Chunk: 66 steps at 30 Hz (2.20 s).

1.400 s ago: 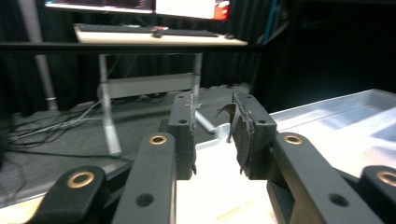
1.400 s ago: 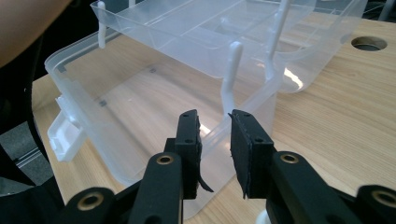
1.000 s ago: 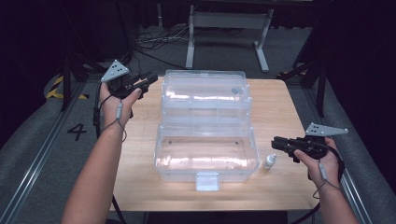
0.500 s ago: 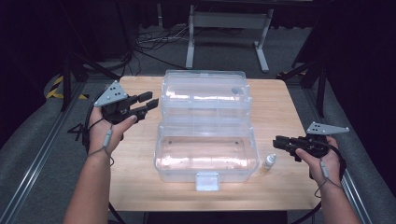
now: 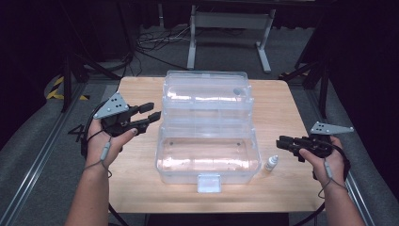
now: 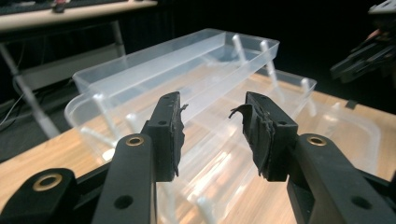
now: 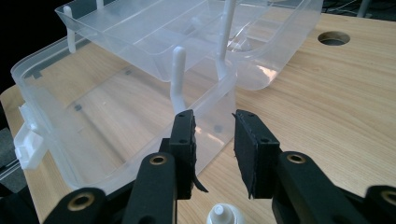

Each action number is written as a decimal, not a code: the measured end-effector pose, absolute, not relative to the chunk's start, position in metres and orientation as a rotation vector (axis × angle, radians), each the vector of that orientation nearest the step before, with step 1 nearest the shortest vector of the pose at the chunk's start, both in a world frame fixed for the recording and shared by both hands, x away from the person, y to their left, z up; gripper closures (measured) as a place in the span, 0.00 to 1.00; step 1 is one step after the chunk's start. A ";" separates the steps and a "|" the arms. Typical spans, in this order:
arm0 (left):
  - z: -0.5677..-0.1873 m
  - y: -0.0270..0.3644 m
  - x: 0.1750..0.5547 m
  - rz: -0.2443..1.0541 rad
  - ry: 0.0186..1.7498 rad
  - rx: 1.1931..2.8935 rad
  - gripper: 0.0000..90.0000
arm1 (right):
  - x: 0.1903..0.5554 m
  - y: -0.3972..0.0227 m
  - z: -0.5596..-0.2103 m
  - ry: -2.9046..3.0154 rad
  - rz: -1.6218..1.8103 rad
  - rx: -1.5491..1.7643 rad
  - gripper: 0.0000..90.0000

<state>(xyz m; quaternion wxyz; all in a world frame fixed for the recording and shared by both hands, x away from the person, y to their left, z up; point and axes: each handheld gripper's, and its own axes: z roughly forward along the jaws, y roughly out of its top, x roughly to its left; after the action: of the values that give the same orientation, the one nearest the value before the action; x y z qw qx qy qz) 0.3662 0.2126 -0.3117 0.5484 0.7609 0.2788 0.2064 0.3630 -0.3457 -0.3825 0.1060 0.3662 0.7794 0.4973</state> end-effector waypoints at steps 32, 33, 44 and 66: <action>-0.313 0.239 0.341 0.529 0.722 1.803 0.62 | 0.380 -0.338 -0.354 2.515 1.231 0.989 0.74; -0.313 0.239 0.340 0.528 0.722 1.806 0.62 | 0.381 -0.337 -0.353 2.527 1.217 0.984 0.74; -0.314 0.238 0.341 0.567 0.738 1.824 0.62 | 0.386 -0.331 -0.342 2.642 1.055 0.919 0.71; -0.317 0.247 0.323 0.585 0.780 1.838 0.63 | 0.400 -0.314 -0.342 2.865 0.744 0.752 0.70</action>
<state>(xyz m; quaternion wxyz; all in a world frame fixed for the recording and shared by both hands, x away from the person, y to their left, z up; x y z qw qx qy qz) 0.3230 0.2474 -0.3175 0.5061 0.7619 0.3233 0.2426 0.4004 -0.3144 -0.3416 0.0438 0.2460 0.9372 0.2433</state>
